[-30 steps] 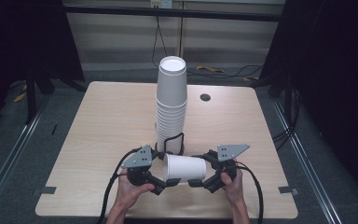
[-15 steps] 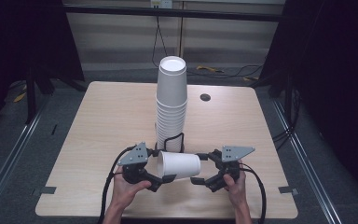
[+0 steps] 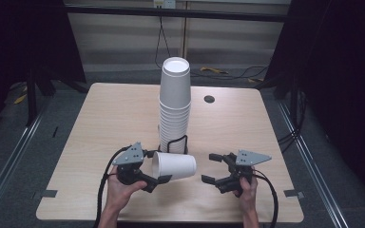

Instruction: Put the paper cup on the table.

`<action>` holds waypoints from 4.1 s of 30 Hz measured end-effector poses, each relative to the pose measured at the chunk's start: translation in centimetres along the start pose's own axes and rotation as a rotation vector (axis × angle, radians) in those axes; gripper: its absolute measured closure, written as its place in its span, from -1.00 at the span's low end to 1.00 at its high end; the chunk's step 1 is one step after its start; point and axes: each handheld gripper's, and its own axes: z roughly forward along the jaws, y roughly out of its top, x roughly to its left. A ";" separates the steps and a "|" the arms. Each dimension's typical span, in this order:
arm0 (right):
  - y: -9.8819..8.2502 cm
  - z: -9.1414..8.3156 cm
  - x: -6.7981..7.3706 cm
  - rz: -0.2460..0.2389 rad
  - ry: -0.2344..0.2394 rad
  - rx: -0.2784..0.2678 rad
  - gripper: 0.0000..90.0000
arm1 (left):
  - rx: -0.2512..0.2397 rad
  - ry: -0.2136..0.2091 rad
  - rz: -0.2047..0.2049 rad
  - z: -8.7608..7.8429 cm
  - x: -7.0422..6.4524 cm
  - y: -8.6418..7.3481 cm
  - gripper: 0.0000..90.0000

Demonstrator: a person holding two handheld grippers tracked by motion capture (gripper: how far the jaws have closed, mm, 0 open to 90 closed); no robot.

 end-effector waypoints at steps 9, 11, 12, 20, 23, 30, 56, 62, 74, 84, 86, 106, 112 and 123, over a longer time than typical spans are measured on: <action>-1.5 -1.6 0.0 0.042 -0.225 -0.094 -0.70 | 0.046 0.054 -0.005 -2.0 0.8 0.0 -0.74; -2.1 -1.8 0.1 0.030 -0.337 -0.124 -0.70 | 0.059 0.070 -0.020 -2.6 1.2 -0.1 -0.74; -2.1 -1.8 0.1 0.030 -0.337 -0.124 -0.70 | 0.059 0.070 -0.020 -2.6 1.2 -0.1 -0.74; -3.5 -2.0 0.2 0.007 -0.481 -0.167 -0.70 | 0.127 0.113 -0.031 -3.5 2.0 -0.1 -0.74; -4.1 -1.9 0.3 -0.009 -0.537 -0.179 -0.70 | 0.176 0.151 -0.043 -4.1 2.4 -0.2 -0.74; -4.4 -1.8 0.7 -0.045 -0.584 -0.205 -0.70 | 0.197 0.191 -0.090 -5.6 3.6 -0.3 -0.74; -4.9 -2.2 1.3 -0.106 -0.569 -0.281 -0.70 | 0.511 0.354 -0.170 -5.1 9.4 2.1 -0.75; -4.9 -2.2 1.3 -0.106 -0.567 -0.281 -0.70 | 0.592 0.333 -0.172 -4.8 10.2 2.3 -0.76; -4.9 -2.2 1.3 -0.106 -0.566 -0.281 -0.70 | 0.717 0.322 -0.194 -4.0 11.2 3.0 -0.79; -4.9 -2.2 1.3 -0.106 -0.566 -0.281 -0.70 | 0.688 0.354 -0.212 -3.1 11.6 2.5 -0.85; -4.9 -2.2 1.3 -0.106 -0.566 -0.281 -0.70 | 0.677 0.365 -0.204 -2.8 11.6 2.3 -0.88; -4.9 -2.2 1.3 -0.106 -0.566 -0.281 -0.70 | 0.673 0.324 -0.183 -2.0 12.1 1.2 -0.84; -4.9 -2.2 1.3 -0.106 -0.566 -0.281 -0.70 | 0.614 0.337 -0.175 -1.9 12.4 0.7 -0.88; -4.9 -2.2 1.3 -0.106 -0.566 -0.281 -0.70 | 0.487 0.363 -0.160 -1.6 12.0 -1.0 -0.67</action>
